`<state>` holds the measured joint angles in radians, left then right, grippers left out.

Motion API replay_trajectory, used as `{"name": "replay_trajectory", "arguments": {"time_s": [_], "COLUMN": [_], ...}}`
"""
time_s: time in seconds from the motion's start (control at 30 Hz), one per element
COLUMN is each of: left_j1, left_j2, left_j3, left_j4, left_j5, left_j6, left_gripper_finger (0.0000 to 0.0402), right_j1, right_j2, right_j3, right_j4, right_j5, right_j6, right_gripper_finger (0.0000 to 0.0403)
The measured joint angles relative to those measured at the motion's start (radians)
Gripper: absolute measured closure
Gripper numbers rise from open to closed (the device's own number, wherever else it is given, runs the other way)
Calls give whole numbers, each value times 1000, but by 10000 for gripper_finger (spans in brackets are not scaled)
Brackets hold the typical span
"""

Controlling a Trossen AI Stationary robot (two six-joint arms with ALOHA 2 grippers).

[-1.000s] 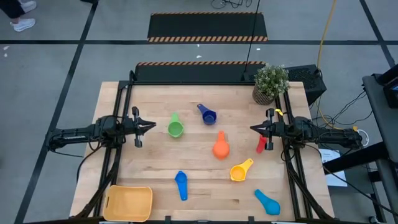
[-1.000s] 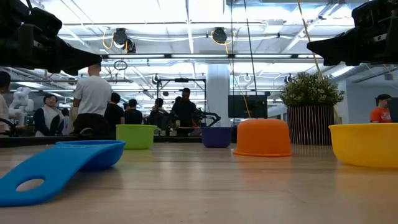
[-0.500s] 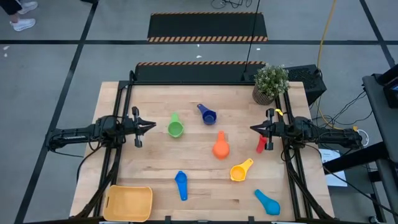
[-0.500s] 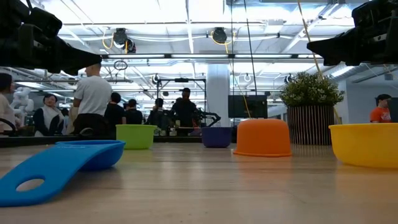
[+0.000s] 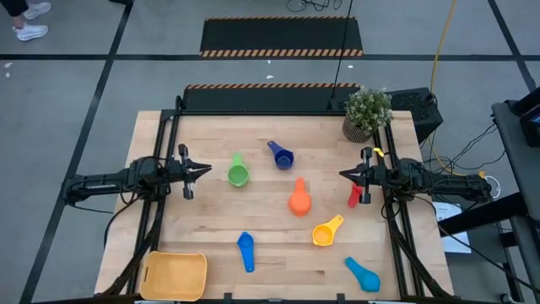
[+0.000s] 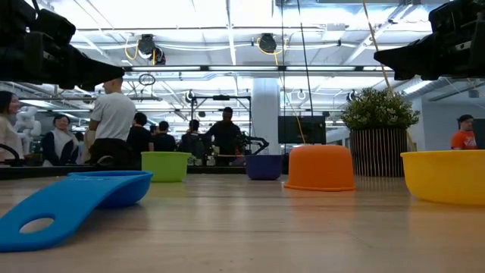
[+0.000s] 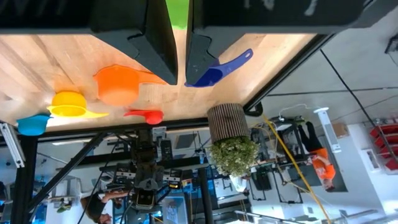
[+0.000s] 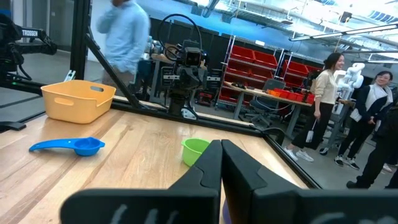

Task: Nest measuring cups in basket
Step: Put the orange measuring cup on the table upright

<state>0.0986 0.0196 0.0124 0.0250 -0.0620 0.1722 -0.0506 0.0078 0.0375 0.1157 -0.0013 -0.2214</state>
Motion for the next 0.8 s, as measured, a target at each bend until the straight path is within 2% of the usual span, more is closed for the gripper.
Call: {"name": "replay_trajectory", "arguments": {"time_s": [0.37, 0.57, 0.8], "left_j1": [0, -1, -3], "left_j2": [0, 3, 135], "left_j3": [-2, 10, 137], "left_j4": [90, 171, 128], "left_j5": [-3, -43, -134], "left_j6": [-95, -254, -216], "left_gripper_finger": [364, 364, 364], "right_j1": [0, 0, 0], "right_j2": [0, 0, 0], "right_j3": [0, 0, 0], "right_j4": [0, 0, 0], "right_j5": [0, 0, 0], "right_j6": [0, 0, 0], "right_gripper_finger": [403, 403, 403]}}
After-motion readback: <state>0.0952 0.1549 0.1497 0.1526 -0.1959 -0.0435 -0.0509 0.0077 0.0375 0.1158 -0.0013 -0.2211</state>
